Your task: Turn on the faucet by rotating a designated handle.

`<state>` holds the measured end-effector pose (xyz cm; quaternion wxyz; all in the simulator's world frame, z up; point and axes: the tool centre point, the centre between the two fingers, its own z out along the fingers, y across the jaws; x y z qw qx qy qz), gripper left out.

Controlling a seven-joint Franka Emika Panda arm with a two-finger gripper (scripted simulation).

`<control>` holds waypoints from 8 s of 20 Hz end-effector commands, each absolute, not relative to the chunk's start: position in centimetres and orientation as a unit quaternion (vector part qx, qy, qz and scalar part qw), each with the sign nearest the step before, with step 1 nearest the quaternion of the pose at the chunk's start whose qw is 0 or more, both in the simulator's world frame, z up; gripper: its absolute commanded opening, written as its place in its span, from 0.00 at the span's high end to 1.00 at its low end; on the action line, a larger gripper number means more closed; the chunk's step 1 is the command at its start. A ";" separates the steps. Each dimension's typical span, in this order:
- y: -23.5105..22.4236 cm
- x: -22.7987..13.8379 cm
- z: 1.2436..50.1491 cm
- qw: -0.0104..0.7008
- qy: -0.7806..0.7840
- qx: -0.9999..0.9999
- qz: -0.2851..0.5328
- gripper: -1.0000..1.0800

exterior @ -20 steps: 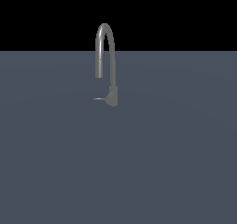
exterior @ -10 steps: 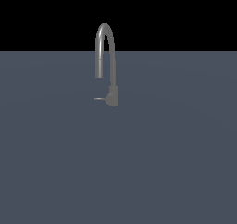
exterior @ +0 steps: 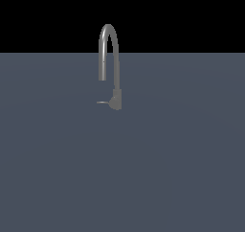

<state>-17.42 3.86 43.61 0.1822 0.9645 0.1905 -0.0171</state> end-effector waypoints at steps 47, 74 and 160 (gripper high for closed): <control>10.7 -4.8 24.8 0.560 0.583 0.588 -0.038 1.00; 10.4 -0.6 14.7 0.664 0.677 0.314 -0.045 1.00; -0.2 2.6 14.6 0.704 0.707 0.053 -0.054 1.00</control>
